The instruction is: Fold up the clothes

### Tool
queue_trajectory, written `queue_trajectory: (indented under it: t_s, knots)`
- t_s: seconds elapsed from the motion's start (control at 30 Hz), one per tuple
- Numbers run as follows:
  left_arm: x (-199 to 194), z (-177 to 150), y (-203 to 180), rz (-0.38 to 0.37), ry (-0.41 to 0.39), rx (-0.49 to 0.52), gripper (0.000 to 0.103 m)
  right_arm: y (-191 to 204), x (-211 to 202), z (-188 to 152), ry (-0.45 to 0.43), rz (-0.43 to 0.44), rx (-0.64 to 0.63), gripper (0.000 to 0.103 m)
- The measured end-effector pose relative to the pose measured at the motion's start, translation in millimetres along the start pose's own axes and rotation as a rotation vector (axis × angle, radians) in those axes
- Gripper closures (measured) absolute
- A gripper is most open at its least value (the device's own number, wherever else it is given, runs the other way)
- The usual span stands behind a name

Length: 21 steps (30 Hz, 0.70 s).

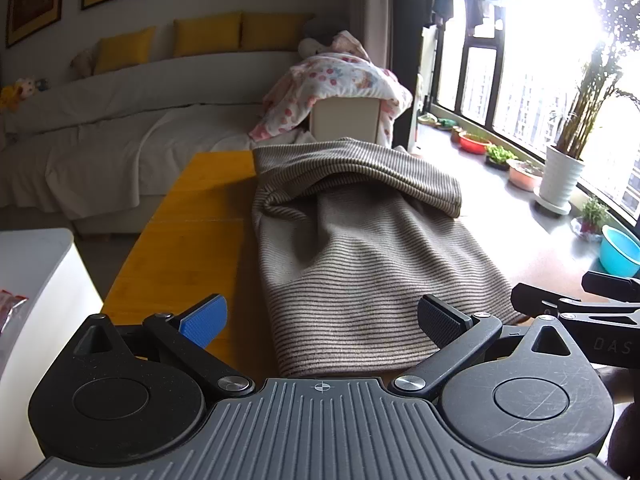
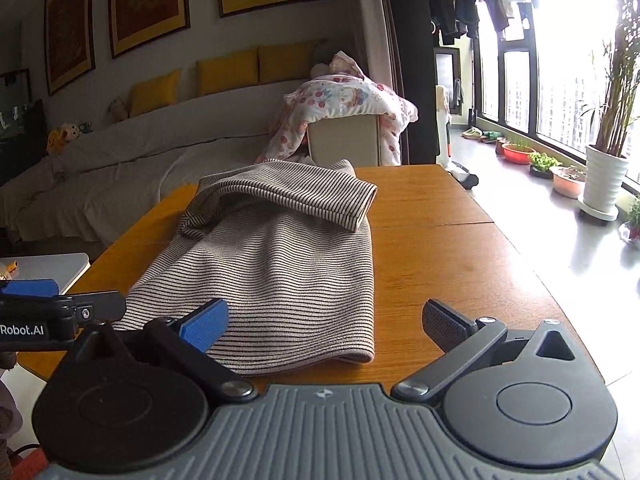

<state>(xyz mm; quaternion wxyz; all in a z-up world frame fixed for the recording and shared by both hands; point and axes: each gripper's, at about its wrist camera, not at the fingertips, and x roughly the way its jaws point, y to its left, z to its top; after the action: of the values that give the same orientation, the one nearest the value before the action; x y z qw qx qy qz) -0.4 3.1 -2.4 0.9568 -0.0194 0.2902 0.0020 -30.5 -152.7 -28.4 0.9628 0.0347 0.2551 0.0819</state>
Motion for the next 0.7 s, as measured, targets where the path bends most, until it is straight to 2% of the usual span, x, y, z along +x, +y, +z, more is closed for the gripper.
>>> queue_trajectory:
  t_s: [0.7]
  knots:
    - [1.9,0.6,0.6,0.000,0.016,0.001,0.000,-0.1,6.1,-1.4,0.026,-0.002,0.002,0.000]
